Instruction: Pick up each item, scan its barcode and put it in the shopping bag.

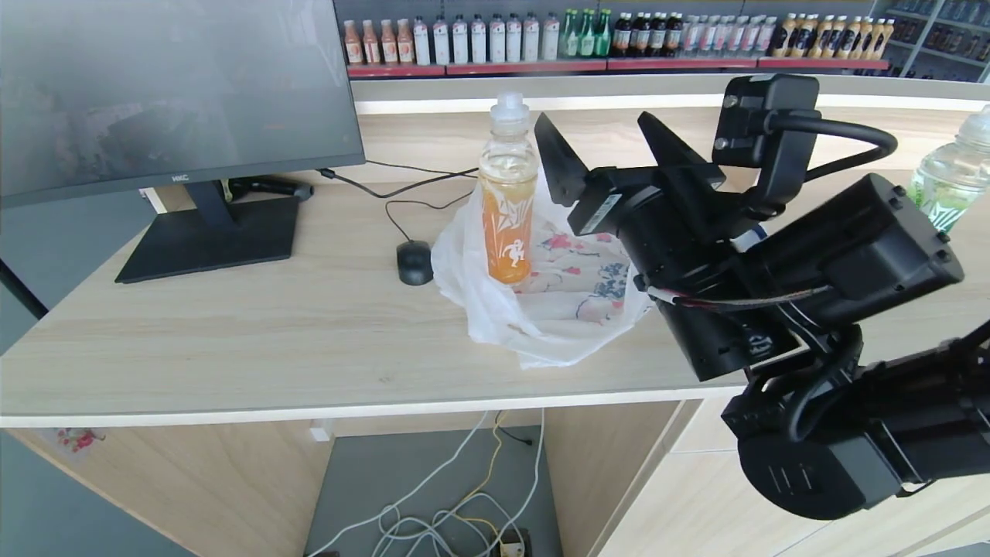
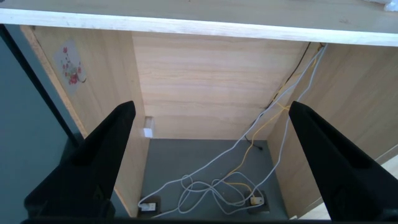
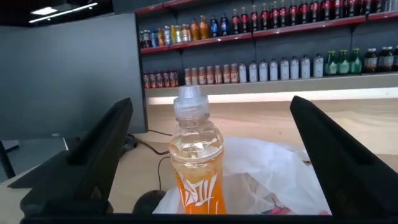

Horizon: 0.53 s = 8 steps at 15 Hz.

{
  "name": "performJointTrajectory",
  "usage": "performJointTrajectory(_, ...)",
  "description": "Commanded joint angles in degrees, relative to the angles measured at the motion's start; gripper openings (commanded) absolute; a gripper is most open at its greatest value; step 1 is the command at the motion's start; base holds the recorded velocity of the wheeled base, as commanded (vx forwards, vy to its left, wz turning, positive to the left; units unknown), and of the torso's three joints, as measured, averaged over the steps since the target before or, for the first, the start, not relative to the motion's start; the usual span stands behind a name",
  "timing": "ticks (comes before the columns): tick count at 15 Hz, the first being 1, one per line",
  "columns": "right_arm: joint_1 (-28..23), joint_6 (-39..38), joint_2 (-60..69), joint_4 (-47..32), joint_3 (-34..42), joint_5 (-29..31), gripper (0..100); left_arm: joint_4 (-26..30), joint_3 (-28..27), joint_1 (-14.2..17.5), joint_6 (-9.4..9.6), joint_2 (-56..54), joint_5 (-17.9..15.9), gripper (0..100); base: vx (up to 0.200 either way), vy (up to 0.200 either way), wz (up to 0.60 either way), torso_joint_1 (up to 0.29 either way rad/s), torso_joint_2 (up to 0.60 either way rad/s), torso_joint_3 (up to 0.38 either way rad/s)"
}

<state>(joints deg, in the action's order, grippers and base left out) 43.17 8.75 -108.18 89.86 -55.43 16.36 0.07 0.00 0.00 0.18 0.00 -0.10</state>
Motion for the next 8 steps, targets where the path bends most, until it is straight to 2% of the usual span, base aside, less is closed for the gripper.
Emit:
performJointTrajectory(1,0.34,-1.46,4.47,0.14,5.51,0.16,100,0.01,0.00,0.00,-0.01,0.00,0.01,100,0.000,0.000,0.00,0.000,0.00,0.000)
performJointTrajectory(4,0.25,-2.51,6.05,0.14,9.73,1.22,100,0.01,0.00,0.09,-0.45,0.00,0.01,100,0.000,0.000,0.00,0.000,0.00,0.000)
performJointTrajectory(7,0.25,-5.24,6.31,0.14,16.23,1.31,100,0.01,0.00,0.09,-0.45,0.00,0.01,100,-0.200,0.000,0.00,0.001,0.00,0.001)
performJointTrajectory(8,0.25,-5.50,6.75,0.14,16.32,1.22,100,0.01,0.00,0.00,-0.36,0.00,0.01,100,0.000,0.000,0.00,0.000,0.00,0.000)
